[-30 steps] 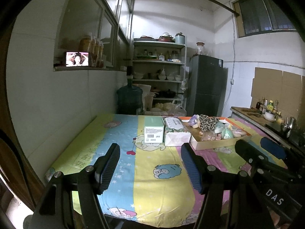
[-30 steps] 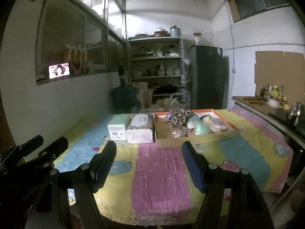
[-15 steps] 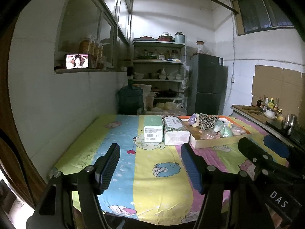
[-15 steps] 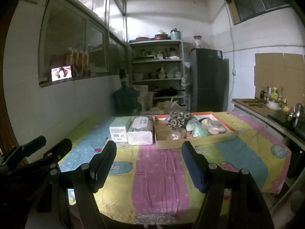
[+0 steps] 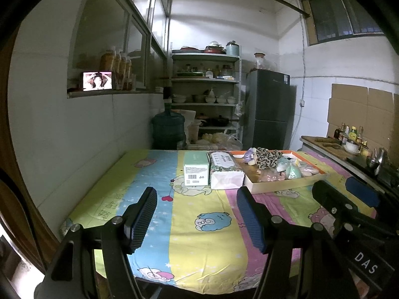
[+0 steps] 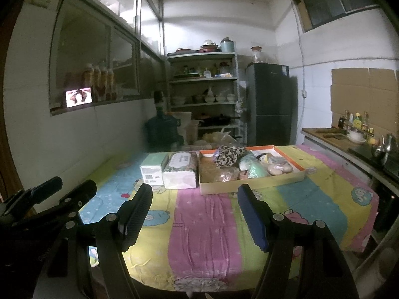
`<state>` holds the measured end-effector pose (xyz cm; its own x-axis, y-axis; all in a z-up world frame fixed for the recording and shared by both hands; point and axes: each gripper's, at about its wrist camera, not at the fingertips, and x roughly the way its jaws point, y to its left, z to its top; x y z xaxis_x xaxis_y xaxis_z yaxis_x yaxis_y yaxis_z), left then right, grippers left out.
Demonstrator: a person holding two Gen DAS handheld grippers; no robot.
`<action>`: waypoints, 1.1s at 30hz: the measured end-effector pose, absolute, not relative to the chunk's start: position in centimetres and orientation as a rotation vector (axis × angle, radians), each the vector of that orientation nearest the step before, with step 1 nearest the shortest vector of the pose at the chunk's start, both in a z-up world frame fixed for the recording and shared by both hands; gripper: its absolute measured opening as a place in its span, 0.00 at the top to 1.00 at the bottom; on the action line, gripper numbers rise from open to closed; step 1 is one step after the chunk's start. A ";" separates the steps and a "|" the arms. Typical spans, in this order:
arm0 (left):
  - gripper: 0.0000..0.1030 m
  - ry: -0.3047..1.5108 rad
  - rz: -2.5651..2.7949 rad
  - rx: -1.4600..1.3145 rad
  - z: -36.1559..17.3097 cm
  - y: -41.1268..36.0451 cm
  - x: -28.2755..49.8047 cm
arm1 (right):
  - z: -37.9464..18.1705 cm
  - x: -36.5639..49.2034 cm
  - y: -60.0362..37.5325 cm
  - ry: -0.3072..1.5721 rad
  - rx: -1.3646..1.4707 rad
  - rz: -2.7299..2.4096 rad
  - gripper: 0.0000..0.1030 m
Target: Organize soft objects
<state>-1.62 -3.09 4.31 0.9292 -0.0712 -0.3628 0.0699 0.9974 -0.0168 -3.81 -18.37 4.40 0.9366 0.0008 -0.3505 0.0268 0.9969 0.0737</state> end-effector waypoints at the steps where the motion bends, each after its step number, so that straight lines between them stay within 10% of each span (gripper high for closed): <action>1: 0.36 0.372 -0.072 -0.004 4.3 -3.2 -1.6 | 4.4 -3.8 -18.4 0.358 0.077 -0.014 0.29; 33: 0.36 0.370 -0.072 -0.003 4.3 -3.3 -1.7 | 4.3 -4.0 -18.5 0.356 0.078 -0.013 0.29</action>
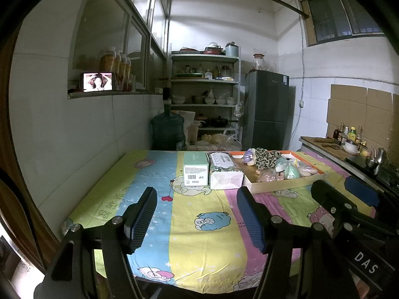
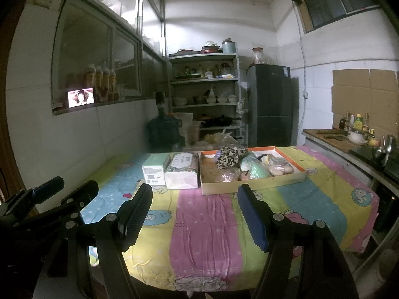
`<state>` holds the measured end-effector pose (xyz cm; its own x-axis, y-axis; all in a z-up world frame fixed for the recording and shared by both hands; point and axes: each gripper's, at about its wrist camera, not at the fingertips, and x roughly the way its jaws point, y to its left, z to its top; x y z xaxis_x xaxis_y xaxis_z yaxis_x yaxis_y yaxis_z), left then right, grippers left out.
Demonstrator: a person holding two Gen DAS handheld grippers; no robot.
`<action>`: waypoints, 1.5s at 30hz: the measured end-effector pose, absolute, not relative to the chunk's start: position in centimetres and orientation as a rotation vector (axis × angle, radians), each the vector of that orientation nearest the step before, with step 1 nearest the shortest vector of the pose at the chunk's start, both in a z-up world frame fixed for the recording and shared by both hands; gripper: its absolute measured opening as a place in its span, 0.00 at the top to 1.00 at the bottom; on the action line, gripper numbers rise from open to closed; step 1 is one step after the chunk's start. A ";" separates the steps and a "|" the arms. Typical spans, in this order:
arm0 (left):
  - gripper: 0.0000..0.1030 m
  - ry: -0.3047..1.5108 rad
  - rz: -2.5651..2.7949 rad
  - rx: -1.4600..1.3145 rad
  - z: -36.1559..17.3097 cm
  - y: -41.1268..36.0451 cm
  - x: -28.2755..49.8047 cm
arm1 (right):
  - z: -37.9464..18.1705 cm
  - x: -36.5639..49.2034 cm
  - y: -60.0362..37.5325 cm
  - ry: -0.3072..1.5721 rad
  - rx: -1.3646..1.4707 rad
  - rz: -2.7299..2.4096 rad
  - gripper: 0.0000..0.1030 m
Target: Organize soft objects
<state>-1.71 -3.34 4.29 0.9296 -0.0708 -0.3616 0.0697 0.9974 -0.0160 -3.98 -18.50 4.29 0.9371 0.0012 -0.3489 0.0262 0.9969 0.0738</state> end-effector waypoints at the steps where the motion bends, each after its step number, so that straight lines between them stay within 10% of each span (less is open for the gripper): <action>1: 0.36 0.371 -0.072 -0.003 4.3 -3.3 -1.7 | 4.3 -4.0 -18.5 0.356 0.077 -0.013 0.29; 45: 0.36 0.370 -0.071 -0.003 4.2 -3.4 -1.9 | 4.5 -4.2 -18.3 0.355 0.075 -0.007 0.29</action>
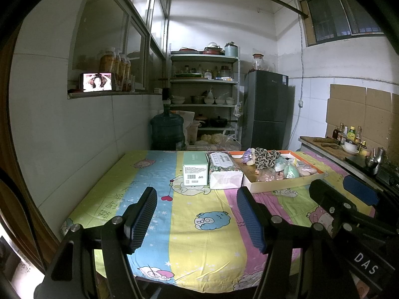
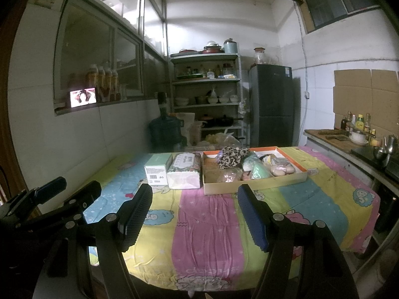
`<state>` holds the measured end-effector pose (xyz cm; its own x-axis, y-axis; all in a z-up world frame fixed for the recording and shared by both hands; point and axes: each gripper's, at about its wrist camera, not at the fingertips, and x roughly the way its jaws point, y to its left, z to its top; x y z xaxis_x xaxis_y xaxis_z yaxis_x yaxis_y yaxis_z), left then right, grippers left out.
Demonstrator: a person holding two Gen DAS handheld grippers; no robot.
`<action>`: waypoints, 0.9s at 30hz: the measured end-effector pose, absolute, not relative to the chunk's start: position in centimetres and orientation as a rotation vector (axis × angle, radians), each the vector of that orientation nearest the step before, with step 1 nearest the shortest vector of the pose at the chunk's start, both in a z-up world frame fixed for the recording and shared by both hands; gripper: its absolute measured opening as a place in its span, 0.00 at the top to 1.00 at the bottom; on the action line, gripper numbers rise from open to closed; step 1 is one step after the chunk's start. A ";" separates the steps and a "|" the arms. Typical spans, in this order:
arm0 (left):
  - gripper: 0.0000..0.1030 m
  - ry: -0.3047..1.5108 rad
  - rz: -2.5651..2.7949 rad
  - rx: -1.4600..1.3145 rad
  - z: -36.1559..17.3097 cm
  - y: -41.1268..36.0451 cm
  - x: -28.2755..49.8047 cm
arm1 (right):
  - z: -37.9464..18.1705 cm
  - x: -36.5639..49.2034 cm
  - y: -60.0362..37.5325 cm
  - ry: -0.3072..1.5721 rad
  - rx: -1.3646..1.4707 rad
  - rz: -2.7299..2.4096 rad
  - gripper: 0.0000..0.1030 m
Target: Organize soft objects
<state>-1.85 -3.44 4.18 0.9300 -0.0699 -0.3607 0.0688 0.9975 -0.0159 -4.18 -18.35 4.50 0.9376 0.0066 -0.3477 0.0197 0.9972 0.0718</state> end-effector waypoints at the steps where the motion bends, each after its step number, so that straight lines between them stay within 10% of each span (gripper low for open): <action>1: 0.36 0.370 -0.071 -0.003 4.2 -3.4 -1.9 | 4.5 -4.2 -18.3 0.354 0.074 -0.007 0.29; 27: 0.36 0.371 -0.069 -0.008 4.3 -3.8 -1.8 | 4.6 -4.2 -18.1 0.355 0.077 -0.006 0.29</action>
